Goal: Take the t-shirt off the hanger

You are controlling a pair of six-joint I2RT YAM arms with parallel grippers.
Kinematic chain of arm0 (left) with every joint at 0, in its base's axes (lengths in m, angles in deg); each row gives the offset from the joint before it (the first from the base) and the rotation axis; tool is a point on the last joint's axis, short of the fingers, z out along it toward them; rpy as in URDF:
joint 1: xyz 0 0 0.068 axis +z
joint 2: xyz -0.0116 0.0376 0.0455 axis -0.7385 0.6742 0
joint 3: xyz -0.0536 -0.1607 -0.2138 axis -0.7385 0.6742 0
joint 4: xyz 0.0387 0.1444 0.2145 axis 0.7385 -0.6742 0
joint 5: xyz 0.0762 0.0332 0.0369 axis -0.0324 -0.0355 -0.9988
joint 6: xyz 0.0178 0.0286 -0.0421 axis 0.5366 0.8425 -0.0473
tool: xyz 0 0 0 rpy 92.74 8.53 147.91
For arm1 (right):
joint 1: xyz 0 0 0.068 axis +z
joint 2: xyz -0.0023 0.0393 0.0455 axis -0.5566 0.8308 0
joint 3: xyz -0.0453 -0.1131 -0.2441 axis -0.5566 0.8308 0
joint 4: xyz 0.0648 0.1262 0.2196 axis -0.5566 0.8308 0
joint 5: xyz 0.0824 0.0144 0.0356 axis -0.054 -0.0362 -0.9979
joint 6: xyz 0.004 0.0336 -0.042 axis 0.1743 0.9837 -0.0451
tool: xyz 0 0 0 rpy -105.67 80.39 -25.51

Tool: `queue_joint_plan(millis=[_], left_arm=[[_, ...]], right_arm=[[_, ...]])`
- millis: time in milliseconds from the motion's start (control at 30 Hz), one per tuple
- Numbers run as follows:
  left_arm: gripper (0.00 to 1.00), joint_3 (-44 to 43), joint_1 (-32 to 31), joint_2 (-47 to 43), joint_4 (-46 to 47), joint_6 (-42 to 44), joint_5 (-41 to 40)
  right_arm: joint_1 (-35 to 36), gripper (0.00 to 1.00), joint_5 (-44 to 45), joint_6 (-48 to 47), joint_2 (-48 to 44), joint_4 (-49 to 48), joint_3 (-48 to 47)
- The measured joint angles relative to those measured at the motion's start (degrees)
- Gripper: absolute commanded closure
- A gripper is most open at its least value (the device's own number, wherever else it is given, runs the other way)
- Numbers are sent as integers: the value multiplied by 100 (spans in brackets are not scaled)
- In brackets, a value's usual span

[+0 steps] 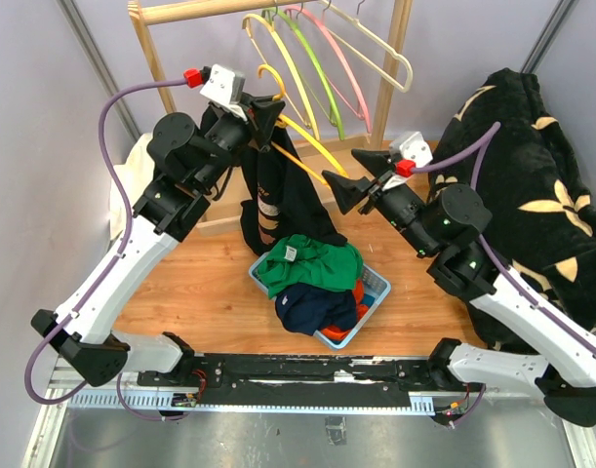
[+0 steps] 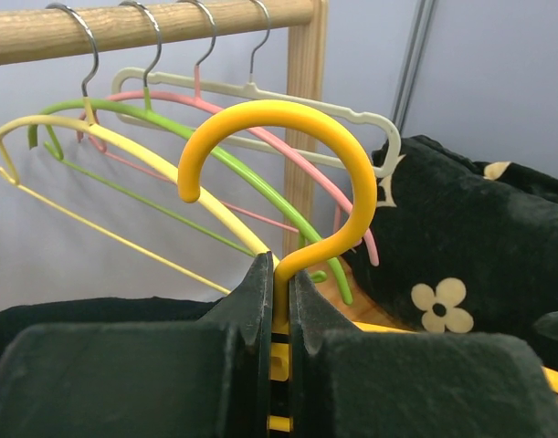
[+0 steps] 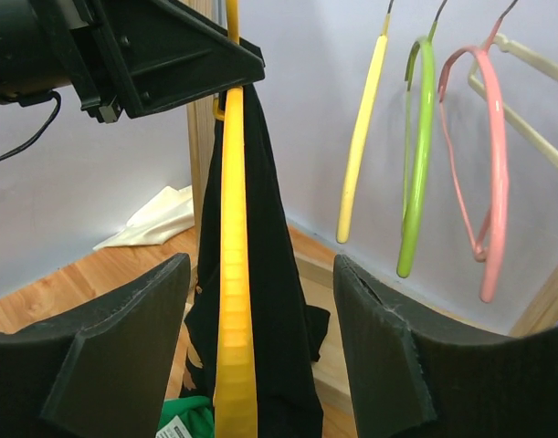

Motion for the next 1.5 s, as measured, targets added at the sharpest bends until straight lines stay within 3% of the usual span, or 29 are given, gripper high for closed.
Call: queue_joint_plan(millis=[733, 967, 1167, 1367, 1500], left_arm=[[99, 144, -337, -50, 153, 94, -212], [100, 186, -382, -76, 219, 114, -365], [99, 186, -411, -87, 219, 118, -433], [99, 186, -413, -85, 219, 131, -463], [86, 186, -437, -85, 221, 131, -490]], right_arm=[[0, 54, 7, 284, 404, -90, -144], [0, 75, 35, 343, 402, -107, -144], [2, 82, 48, 365, 398, -105, -144], [4, 97, -57, 361, 391, -103, -144], [4, 99, -76, 352, 348, -107, -120]])
